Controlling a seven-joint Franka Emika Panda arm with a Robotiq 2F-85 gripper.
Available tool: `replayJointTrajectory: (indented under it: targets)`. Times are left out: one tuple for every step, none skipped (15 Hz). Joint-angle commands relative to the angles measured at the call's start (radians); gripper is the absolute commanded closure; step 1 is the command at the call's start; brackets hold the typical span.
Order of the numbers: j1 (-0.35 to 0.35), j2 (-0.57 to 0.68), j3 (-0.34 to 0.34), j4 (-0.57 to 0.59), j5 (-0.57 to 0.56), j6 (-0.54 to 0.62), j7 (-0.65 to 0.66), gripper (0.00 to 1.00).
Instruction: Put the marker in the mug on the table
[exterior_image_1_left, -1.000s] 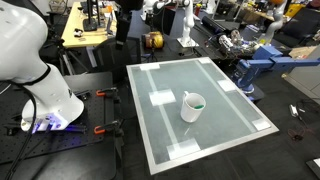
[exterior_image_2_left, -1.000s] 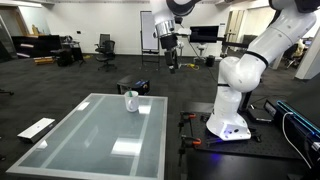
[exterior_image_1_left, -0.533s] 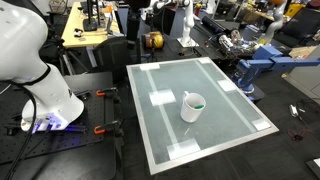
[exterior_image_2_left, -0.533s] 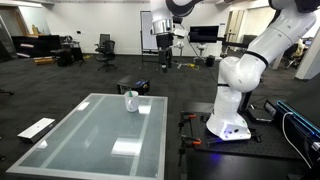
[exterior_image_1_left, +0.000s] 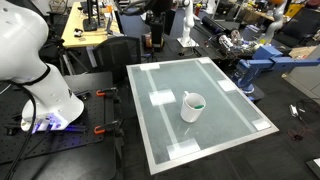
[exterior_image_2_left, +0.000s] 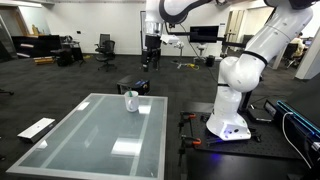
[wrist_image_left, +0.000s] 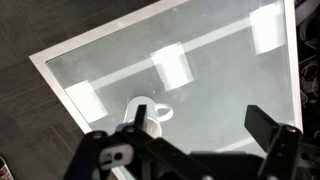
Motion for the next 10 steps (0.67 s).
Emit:
replayJointTrajectory:
  targets:
    - [-0.042, 0.088, 0.052, -0.001, -0.009, 0.168, 0.119, 0.00]
    - [-0.051, 0.112, 0.064, -0.002, -0.017, 0.218, 0.157, 0.00]
    - [-0.059, 0.135, 0.077, -0.005, -0.027, 0.269, 0.195, 0.00]
    - [-0.069, 0.159, 0.088, -0.006, -0.041, 0.315, 0.232, 0.00]
    - [-0.081, 0.179, 0.101, -0.008, -0.059, 0.362, 0.273, 0.00]
    - [-0.095, 0.198, 0.114, -0.010, -0.081, 0.406, 0.318, 0.00]
    - [-0.110, 0.217, 0.126, -0.010, -0.108, 0.438, 0.360, 0.00]
    - [-0.127, 0.233, 0.138, -0.010, -0.137, 0.465, 0.406, 0.00]
    - [-0.141, 0.248, 0.147, -0.008, -0.167, 0.479, 0.449, 0.00]
    - [-0.154, 0.261, 0.151, -0.008, -0.197, 0.490, 0.495, 0.00]
